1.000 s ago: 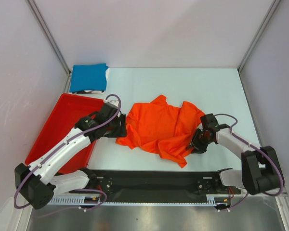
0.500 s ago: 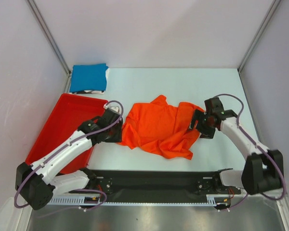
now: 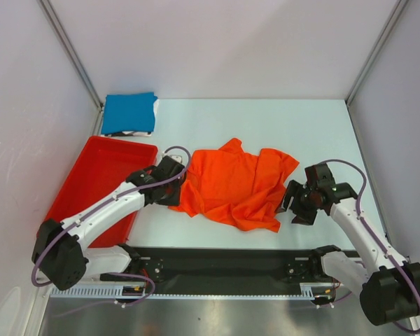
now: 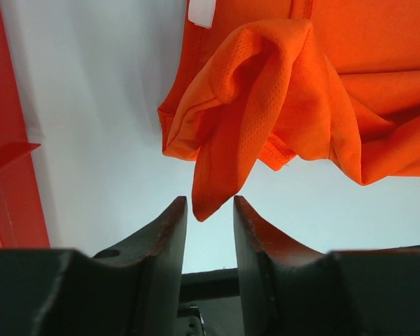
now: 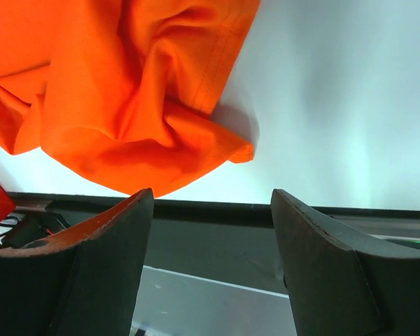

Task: Fold and stack the t-shirts
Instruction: Flatten the tshirt out

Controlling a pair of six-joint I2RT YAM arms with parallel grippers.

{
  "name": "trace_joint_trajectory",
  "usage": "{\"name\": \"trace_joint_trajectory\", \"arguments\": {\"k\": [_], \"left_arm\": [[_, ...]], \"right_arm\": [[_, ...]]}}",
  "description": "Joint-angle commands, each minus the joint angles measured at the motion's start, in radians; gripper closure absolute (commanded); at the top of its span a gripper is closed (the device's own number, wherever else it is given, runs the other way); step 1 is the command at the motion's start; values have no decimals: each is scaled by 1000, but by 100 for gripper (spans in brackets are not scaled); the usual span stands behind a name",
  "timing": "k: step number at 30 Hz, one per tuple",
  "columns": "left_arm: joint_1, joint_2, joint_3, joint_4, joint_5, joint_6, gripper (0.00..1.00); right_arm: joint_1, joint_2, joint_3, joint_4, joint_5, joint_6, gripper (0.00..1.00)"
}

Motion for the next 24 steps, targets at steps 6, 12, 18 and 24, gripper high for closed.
{"name": "trace_joint_trajectory", "arguments": {"k": [6,12,18,24], "left_arm": [[-5,34,26,33,48,13,80],[-5,6,35,16,54,1,100],[-5,-35,72,-16,71,-13,100],[-5,-87,106,-41,110,-50,100]], "right_arm": [[-2,-20,-66,0,-51,65,32],[-11,-12,-150,70,-103,101,41],[-62,-46,-247,184,-174,211,31],[-128,-41,-308,291,-258,326,29]]}}
